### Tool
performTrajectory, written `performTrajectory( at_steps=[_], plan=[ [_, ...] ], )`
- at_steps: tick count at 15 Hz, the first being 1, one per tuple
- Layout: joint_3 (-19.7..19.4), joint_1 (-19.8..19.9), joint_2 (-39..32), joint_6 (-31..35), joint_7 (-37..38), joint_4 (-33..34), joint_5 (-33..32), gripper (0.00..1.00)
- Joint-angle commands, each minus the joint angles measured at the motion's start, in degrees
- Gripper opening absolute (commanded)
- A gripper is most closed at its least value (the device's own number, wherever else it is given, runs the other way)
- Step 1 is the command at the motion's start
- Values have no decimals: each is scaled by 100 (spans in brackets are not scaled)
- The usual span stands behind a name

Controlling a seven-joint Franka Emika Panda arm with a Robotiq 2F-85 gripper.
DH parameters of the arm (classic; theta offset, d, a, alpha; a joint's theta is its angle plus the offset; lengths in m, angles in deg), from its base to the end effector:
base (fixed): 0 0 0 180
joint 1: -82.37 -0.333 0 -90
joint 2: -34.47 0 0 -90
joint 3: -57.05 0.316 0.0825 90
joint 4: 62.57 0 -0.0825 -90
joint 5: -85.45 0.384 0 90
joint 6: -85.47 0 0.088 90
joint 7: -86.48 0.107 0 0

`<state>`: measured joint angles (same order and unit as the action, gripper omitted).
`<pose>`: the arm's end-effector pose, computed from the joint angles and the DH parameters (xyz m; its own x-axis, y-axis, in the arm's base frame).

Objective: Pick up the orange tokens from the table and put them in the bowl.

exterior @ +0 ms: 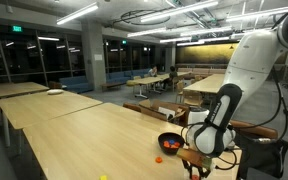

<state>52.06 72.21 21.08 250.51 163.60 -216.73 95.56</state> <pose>0.3988 0.0233 0.1538 0.1444 -0.9891 -0.0272 -0.9887 -0.1454 0.0376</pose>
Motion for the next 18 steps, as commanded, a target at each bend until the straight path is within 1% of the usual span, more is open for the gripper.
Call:
performTrajectory(
  at_steps=[1, 3, 4, 5, 6, 7, 9, 12, 18],
  plan=[
    [-484, -308, 544, -197, 622, -125, -779, 22],
    [-811, -395, 790, -387, 1018, -41, -1571, 22],
    [-921, -373, 941, -570, 1216, 54, -2034, 22],
    [-940, -284, 1061, -762, 1411, 160, -2461, 22],
    [-876, -135, 1202, -961, 1524, 277, -2826, 22],
    [-750, 47, 1298, -1164, 1515, 435, -3029, 22],
    [-484, 337, 1316, -1421, 1270, 790, -3018, 22],
    [-229, 627, 1015, -1548, 807, 1463, -2634, 22],
    [-74, 919, 101, -1611, -209, 2642, -1731, 22]
  ],
)
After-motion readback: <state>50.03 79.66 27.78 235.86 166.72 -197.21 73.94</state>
